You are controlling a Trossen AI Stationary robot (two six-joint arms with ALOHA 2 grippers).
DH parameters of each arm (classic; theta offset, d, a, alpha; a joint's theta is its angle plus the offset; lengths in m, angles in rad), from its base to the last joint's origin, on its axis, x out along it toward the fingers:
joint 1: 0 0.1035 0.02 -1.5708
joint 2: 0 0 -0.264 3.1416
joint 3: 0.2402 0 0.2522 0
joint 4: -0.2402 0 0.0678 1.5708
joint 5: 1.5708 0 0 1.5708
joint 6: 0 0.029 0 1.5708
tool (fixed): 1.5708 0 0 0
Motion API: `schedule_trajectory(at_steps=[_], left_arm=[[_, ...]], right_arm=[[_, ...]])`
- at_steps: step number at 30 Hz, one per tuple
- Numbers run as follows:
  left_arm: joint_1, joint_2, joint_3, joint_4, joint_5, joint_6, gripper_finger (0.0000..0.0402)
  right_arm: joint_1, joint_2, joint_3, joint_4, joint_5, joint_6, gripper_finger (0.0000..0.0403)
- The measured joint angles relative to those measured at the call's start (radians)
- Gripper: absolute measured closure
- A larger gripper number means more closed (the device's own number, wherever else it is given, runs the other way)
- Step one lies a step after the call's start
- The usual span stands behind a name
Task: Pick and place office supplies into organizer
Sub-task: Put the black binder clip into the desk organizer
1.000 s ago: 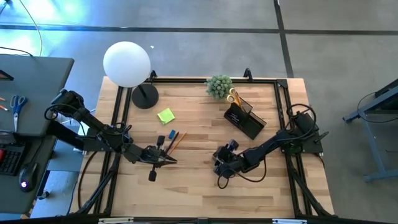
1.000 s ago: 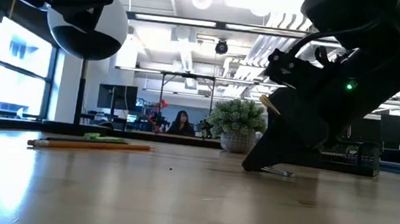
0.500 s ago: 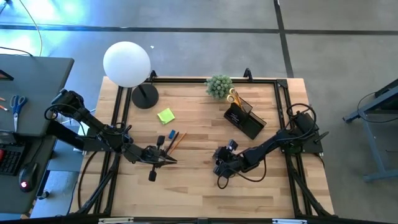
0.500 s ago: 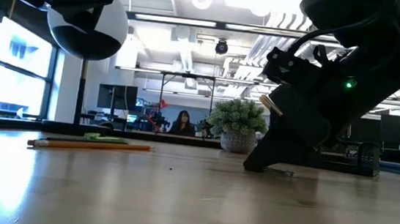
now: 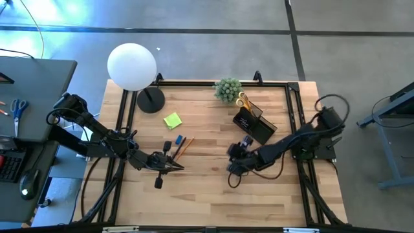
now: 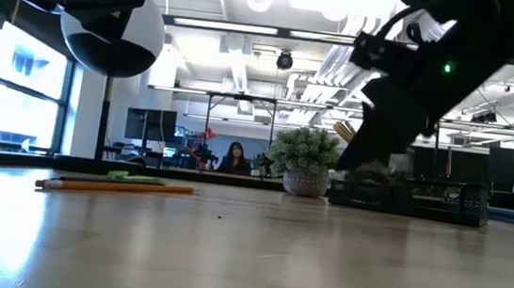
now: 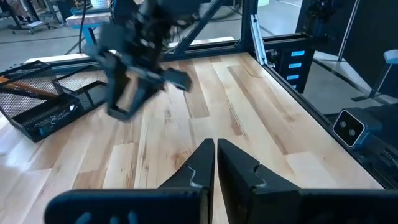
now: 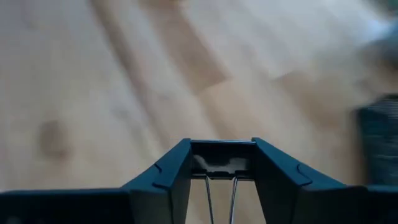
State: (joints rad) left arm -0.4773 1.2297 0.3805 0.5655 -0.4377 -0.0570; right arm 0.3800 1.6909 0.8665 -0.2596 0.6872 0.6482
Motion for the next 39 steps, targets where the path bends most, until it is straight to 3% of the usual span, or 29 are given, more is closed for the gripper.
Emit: schedule_trajectory(at_steps=[5,10,15,22,39], left_arm=[[0.0,0.0,0.0,-0.002,0.0,0.0,0.0395],[0.0,0.0,0.0,-0.007,0.0,0.0,0.0396],[0.0,0.0,0.0,-0.008,0.0,0.0,0.0396],[0.0,0.0,0.0,-0.023,0.0,0.0,0.0396],[0.0,0.0,0.0,-0.023,0.0,0.0,0.0396]], right_arm=[[-0.071,-0.112,0.0,-0.196,0.088,-0.064,0.0268],[-0.176,-0.17,0.0,-0.241,0.175,-0.232,0.0257],[-0.295,-0.167,0.001,-0.221,0.161,-0.387,0.0261],[-0.396,-0.142,0.001,-0.223,0.124,-0.465,0.0254],[-0.429,-0.14,0.001,-0.231,0.102,-0.447,0.0235]])
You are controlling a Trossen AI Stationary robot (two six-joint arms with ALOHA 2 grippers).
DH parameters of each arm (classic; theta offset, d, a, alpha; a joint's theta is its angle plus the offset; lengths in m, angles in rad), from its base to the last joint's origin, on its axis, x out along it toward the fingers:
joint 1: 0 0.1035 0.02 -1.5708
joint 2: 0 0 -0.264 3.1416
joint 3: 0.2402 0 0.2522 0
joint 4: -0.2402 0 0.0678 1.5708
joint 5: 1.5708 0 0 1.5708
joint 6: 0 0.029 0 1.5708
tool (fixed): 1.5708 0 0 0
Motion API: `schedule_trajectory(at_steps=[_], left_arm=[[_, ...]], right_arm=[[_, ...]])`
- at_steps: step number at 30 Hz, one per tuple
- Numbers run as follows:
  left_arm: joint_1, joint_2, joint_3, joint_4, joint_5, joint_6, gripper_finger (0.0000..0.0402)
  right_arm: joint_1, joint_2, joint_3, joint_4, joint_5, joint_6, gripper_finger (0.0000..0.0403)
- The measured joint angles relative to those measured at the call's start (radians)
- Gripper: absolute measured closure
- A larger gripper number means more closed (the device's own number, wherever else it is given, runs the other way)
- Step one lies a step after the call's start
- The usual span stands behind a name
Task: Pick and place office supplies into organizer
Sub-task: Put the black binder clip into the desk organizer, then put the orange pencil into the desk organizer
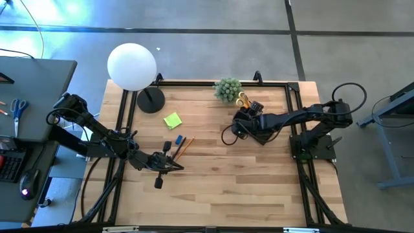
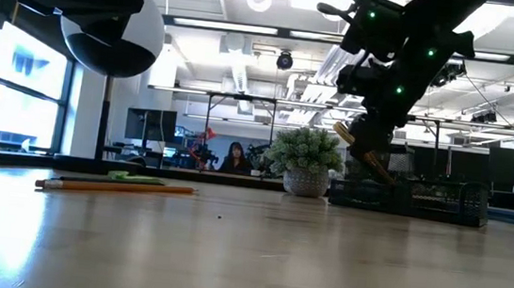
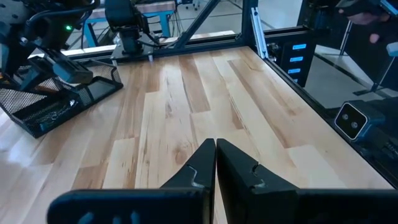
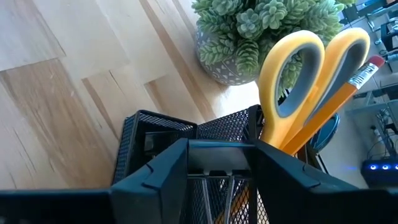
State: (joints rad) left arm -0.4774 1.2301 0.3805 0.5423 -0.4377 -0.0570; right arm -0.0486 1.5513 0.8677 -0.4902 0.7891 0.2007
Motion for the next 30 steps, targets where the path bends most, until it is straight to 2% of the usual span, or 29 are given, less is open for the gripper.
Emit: schedule_trajectory(at_steps=[17,22,27,30], left_arm=[[0.0,0.0,0.0,0.0,0.0,0.0,0.0396],[0.0,0.0,0.0,0.0,0.0,0.0,0.0396],[0.0,0.0,0.0,-0.007,-0.001,0.0,0.0396],[0.0,0.0,0.0,-0.026,-0.064,-0.012,0.0396]], right_arm=[[0.011,0.0,0.0,-0.005,-0.022,0.007,0.0203],[0.044,0.0,0.0,0.059,-0.029,0.029,0.0198],[0.087,0.0,0.0,0.217,-0.182,0.028,0.0202],[0.111,0.0,0.0,0.298,-0.317,0.028,0.0203]])
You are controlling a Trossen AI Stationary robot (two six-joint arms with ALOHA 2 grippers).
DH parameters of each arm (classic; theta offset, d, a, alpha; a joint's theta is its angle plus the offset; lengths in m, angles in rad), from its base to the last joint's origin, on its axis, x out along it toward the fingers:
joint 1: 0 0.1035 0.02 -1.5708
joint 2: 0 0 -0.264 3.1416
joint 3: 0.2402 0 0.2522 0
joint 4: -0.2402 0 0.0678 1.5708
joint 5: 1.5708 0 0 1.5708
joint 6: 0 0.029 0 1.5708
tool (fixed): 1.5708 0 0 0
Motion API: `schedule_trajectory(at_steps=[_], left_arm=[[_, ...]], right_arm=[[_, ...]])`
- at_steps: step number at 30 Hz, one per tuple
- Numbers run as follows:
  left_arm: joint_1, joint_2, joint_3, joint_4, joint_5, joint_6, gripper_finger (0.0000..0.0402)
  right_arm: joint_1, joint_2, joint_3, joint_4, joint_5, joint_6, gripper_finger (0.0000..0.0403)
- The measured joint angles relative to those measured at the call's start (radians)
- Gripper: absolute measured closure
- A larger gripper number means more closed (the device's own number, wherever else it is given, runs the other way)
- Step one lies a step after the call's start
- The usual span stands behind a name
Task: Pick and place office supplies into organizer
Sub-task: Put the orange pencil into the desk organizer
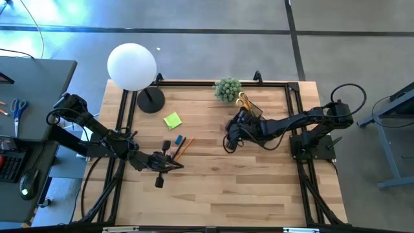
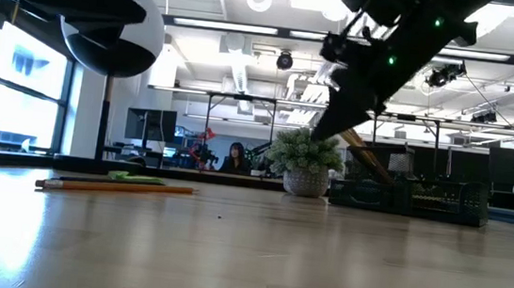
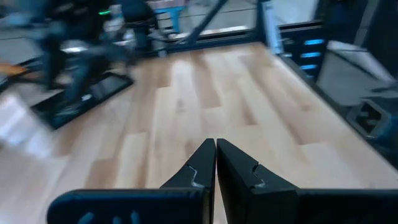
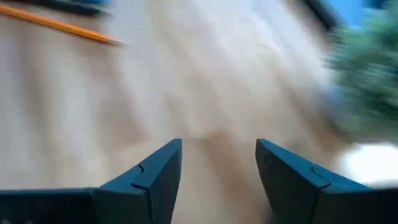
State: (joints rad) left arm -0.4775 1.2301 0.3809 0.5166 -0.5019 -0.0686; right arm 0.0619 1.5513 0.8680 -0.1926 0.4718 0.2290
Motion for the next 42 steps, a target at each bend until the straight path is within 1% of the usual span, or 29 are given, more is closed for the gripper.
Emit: schedule_trajectory(at_steps=[2,5,8,11,14,16,19,21,23,26,29,31,33,35,38,40,42], left_arm=[[0.0,0.0,0.0,-0.031,-0.066,-0.03,0.0396],[0.001,0.0,0.0,-0.083,-0.143,-0.075,0.0396],[0.0,0.0,0.0,-0.097,-0.149,-0.103,0.0396],[-0.001,0.0,0.0,-0.101,-0.146,-0.123,0.0396],[-0.001,0.009,0.0,-0.109,-0.145,-0.149,0.0396],[-0.001,0.021,0.0,-0.129,-0.144,-0.178,0.0396],[-0.001,0.058,0.0,-0.155,-0.142,-0.255,0.0396],[-0.001,0.086,0.0,-0.166,-0.141,-0.309,0.0396],[-0.001,0.113,0.0,-0.154,-0.139,-0.351,0.0396],[-0.001,0.125,0.0,-0.136,-0.138,-0.379,0.0396],[-0.001,0.114,0.0,-0.109,-0.145,-0.375,0.0396],[0.0,0.088,0.008,-0.099,-0.153,-0.348,0.0396],[0.0,0.051,0.023,-0.099,-0.182,-0.303,0.0396],[0.0,0.005,0.037,-0.1,-0.213,-0.251,0.0396],[0.0,-0.069,0.071,-0.093,-0.249,-0.186,0.0396],[-0.001,-0.124,0.082,-0.102,-0.27,-0.152,0.0396],[-0.001,-0.161,0.097,-0.102,-0.266,-0.136,0.0396]], right_arm=[[0.02,0.003,0.0,0.059,-0.084,0.001,0.0202],[0.066,0.037,0.0,0.204,-0.167,-0.016,0.0201],[0.113,0.098,0.001,0.355,-0.248,-0.098,0.0203],[0.145,0.163,0.001,0.456,-0.263,-0.151,0.0203],[0.154,0.212,0.001,0.514,-0.232,-0.191,0.0205],[0.153,0.234,0.001,0.545,-0.213,-0.242,0.0208],[0.146,0.239,0.001,0.606,-0.216,-0.302,0.0217],[0.133,0.232,0.001,0.653,-0.249,-0.335,0.0224],[0.113,0.221,0.009,0.676,-0.319,-0.37,0.0233],[0.074,0.21,0.06,0.625,-0.436,-0.419,0.0248],[0.031,0.209,0.156,0.465,-0.543,-0.488,0.0264],[0.003,0.214,0.236,0.333,-0.589,-0.541,0.0273],[-0.018,0.219,0.307,0.222,-0.619,-0.593,0.028],[-0.036,0.222,0.361,0.14,-0.654,-0.635,0.0285],[-0.056,0.226,0.405,0.094,-0.722,-0.675,0.0289],[-0.063,0.236,0.412,0.105,-0.774,-0.702,0.029],[-0.069,0.239,0.404,0.092,-0.806,-0.73,0.029]])
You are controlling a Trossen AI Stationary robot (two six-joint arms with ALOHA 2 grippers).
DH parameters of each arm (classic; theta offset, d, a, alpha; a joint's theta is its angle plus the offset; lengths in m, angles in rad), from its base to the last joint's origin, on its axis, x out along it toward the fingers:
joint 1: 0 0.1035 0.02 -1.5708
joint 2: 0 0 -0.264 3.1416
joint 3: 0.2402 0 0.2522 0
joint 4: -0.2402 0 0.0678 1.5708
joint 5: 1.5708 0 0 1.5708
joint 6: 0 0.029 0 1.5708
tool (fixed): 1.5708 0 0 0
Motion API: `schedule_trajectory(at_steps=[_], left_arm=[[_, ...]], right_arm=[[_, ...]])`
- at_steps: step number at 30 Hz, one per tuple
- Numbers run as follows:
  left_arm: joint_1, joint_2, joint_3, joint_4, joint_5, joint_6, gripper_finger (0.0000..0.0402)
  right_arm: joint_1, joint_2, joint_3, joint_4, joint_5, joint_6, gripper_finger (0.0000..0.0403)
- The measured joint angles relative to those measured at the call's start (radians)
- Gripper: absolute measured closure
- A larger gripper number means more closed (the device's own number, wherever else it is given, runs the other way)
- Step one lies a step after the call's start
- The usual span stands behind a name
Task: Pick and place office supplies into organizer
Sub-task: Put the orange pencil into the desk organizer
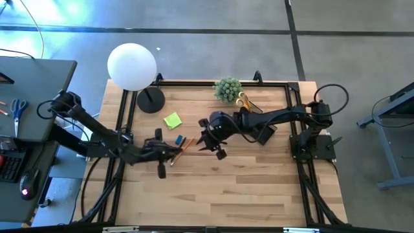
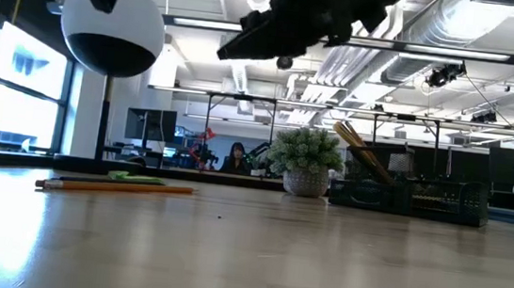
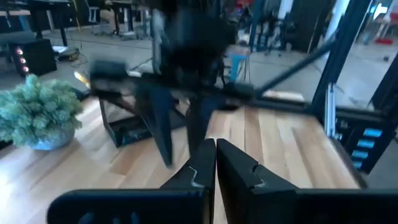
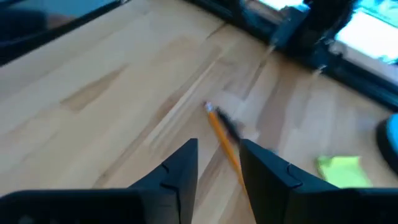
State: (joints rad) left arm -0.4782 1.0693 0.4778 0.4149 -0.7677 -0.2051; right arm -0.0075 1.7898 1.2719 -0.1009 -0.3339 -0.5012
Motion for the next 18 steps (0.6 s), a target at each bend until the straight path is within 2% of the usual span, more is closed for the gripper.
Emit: schedule_trajectory(at_steps=[6,9,14,18], left_arm=[[-0.002,-0.07,0.0,-0.054,0.029,-0.015,0.0396],[-0.002,-0.069,0.001,-0.134,0.096,-0.112,0.0396],[-0.009,-0.022,-0.002,-0.233,0.128,-0.278,0.0396],[-0.007,0.035,0.0,-0.223,0.112,-0.33,0.0396]], right_arm=[[-0.018,0.044,-0.004,0.025,-0.035,-0.062,0.029],[-0.029,0.086,-0.005,0.063,-0.089,-0.088,0.029],[-0.04,0.173,-0.005,0.164,-0.207,-0.109,0.029],[-0.04,0.239,0.009,0.186,-0.218,-0.109,0.029]])
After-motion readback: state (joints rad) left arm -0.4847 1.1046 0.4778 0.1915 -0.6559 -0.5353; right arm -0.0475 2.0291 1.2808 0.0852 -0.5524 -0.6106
